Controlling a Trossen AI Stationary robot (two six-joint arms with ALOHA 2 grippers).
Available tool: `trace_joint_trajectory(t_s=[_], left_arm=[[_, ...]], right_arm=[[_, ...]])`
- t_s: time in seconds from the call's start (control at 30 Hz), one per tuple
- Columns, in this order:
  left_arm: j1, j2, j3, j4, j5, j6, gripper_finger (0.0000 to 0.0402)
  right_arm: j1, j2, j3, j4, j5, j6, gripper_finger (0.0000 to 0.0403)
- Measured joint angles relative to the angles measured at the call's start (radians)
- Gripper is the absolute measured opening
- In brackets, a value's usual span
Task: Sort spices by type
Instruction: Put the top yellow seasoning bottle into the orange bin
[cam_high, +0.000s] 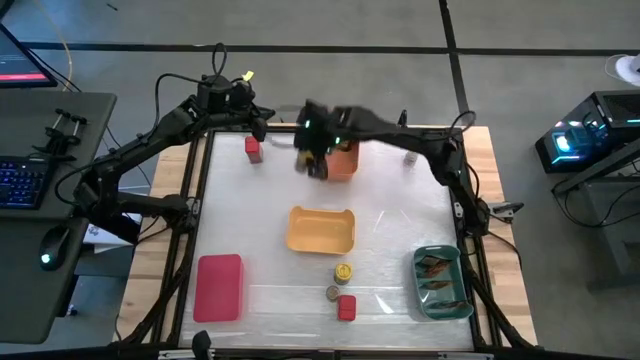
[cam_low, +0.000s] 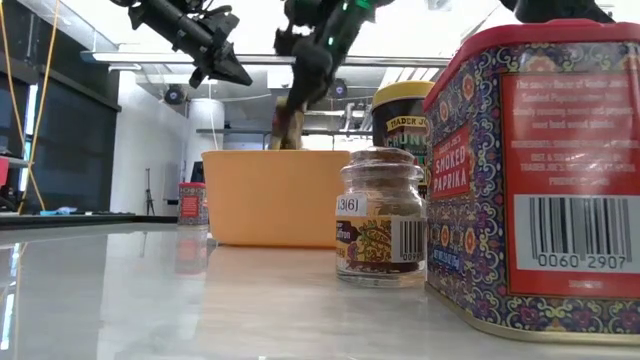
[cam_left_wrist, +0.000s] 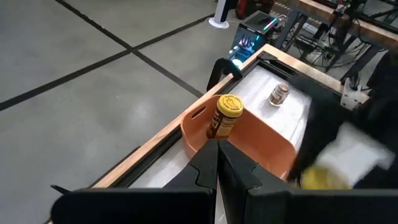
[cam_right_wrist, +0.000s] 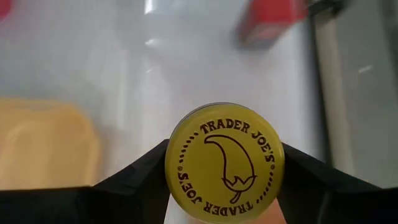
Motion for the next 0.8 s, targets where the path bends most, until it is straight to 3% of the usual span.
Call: trace_joint_trajectory(t_s=[0.1,0.23,0.4,0.57,0.8], left_arm=[[0.006,0.0,0.0,0.0,-0.001,0.0,0.0],[0.014,0.0,0.0,-0.001,-0.004,-0.001,0.0],[0.02,0.0,0.0,-0.005,-0.004,-0.021,0.0],[0.02,0.003,0.0,-0.003,-0.005,-0.029,0.0],[0.019,0.004,0.0,-0.001,-0.007,-0.055,0.0]], right_arm=[[-0.055,-0.011,0.106,-0.022,0.035,-0.014,0.0224],[-0.168,-0.072,0.021,0.02,0.087,0.022,0.0224],[-0.281,-0.064,-0.126,0.021,0.031,0.113,0.0224],[-0.303,-0.066,-0.252,0.157,0.013,0.142,0.0224],[-0.298,-0.064,-0.357,0.209,0.031,0.153,0.0224]])
